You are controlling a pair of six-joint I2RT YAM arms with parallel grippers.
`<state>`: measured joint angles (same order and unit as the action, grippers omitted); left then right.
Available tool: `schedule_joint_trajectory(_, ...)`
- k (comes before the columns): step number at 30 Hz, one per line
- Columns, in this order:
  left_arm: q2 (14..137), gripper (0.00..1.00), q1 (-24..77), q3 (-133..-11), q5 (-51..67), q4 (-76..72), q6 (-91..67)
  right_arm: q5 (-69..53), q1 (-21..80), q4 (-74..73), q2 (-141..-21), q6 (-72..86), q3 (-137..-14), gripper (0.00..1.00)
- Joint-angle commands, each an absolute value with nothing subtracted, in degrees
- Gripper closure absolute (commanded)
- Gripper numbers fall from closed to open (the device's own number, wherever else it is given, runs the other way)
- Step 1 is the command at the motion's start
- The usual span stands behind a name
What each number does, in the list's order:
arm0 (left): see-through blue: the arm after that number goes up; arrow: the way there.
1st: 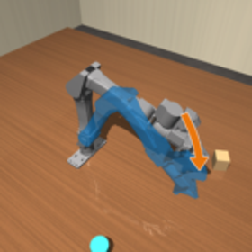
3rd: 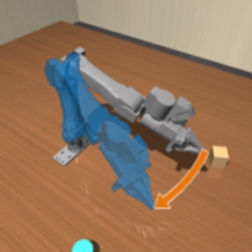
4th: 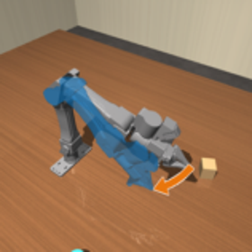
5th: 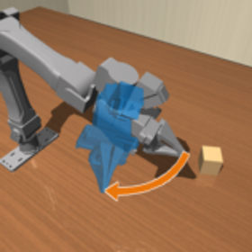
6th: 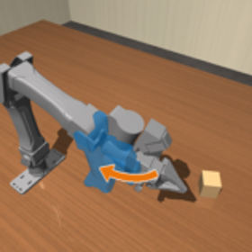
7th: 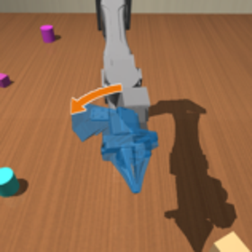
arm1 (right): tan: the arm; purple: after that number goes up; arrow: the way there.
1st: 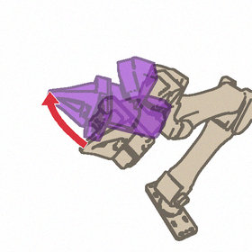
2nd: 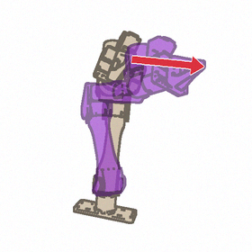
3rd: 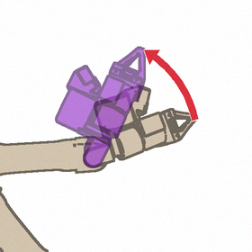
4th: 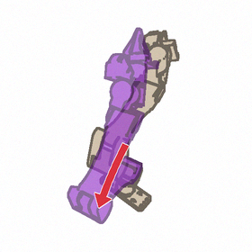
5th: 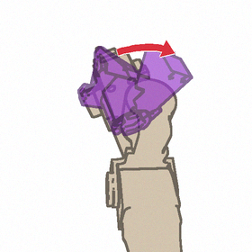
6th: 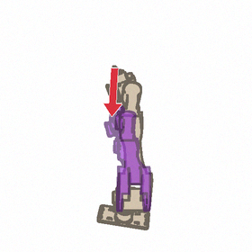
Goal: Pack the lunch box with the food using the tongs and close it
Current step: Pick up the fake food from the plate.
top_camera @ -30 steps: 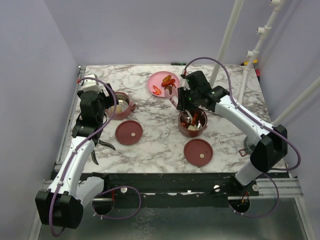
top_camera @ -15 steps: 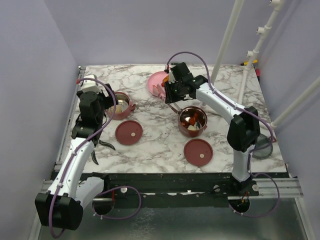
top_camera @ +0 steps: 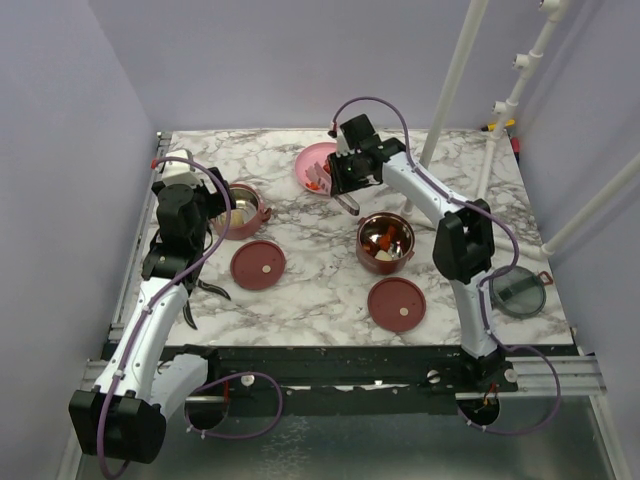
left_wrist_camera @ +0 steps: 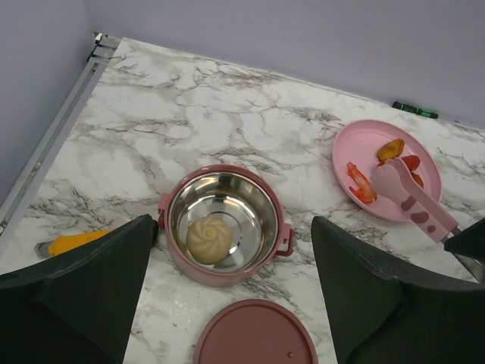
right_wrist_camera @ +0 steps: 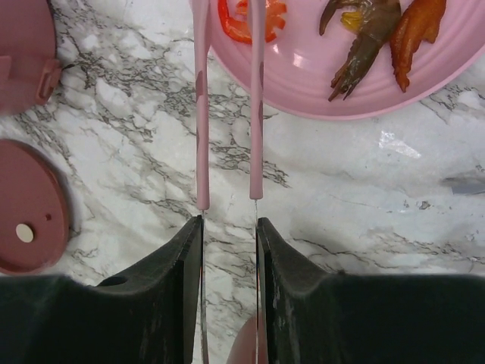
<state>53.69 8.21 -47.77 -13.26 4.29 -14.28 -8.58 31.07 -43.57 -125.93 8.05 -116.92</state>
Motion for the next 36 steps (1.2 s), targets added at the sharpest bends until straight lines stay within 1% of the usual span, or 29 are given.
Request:
schedule_joint_trajectory(1,52.74,0.14,7.94,-47.37,-12.24,3.26,-14.01,-10.57,30.58,-45.77,-128.32,6.85,-119.63,0.67)
schedule_joint_trajectory(10,52.91,0.13,8.01,-47.38,-11.96,3.25,-14.21,-11.91,30.49,-45.25,-130.84,6.85,-121.14,0.65)
schedule_joint_trajectory(20,52.91,0.14,8.01,-47.32,-12.04,3.18,-14.23,-7.76,30.44,-44.31,-134.84,7.48,-125.43,0.65)
schedule_joint_trajectory(36,53.61,0.14,8.05,-47.29,-11.78,3.08,-14.28,-6.13,30.41,-45.06,-137.26,5.56,-130.16,0.63)
